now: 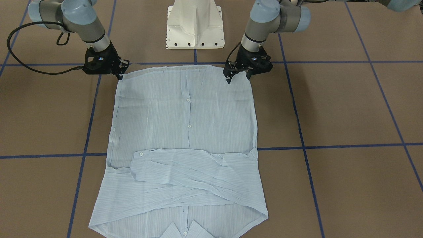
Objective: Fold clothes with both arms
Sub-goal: 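Grip both hem corners with the left and right grippers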
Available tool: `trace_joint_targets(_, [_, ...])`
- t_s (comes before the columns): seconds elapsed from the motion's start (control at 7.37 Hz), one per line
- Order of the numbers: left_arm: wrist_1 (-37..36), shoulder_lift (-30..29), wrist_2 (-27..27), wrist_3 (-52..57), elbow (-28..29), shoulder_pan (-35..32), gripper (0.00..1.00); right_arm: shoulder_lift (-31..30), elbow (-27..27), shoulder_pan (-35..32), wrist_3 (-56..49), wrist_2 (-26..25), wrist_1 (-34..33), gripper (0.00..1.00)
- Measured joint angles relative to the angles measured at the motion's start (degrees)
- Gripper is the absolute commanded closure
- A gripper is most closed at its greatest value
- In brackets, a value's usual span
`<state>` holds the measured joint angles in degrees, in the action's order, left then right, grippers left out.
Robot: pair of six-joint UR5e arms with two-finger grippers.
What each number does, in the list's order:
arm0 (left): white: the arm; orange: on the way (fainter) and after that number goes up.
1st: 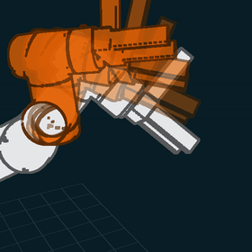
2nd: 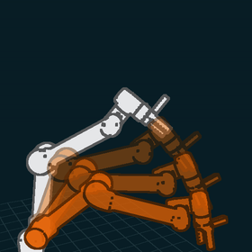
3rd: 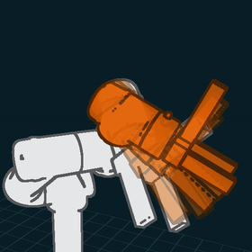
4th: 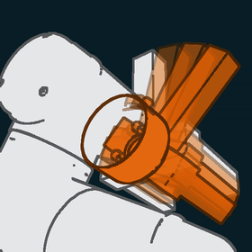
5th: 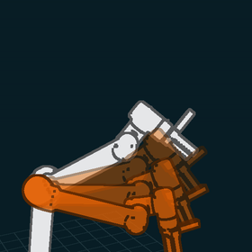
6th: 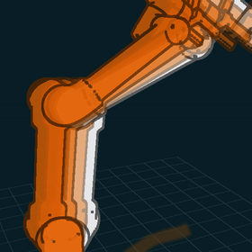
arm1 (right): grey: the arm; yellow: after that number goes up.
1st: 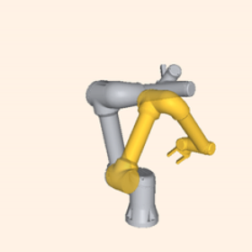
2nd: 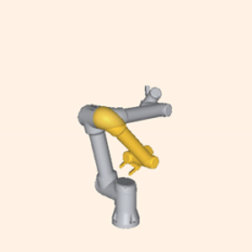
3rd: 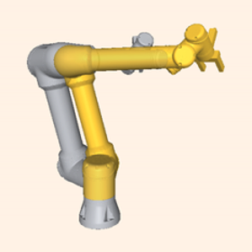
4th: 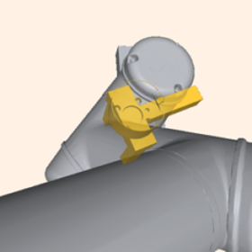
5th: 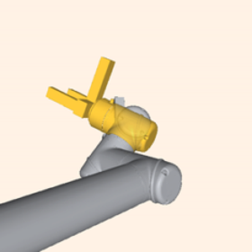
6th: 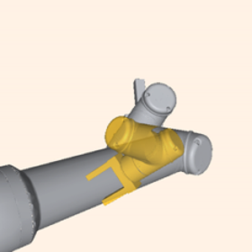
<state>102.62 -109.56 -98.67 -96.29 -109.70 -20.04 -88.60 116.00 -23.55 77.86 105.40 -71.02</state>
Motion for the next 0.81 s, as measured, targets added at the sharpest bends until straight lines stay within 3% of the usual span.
trace_joint_targets(0.27, [-2.7, 1.0, 0.2, -0.3, -0.6, 0.9, 0.12, 0.0, 0.2, 0.0, 0.0, 0.0, 0.0, 1.00])
trace_joint_targets(0.81, [-3.3, 2.2, 0.2, -0.3, -0.6, 2.9, 0.36, 0.0, 0.1, 0.0, 0.0, -0.1, 0.0, 1.00])
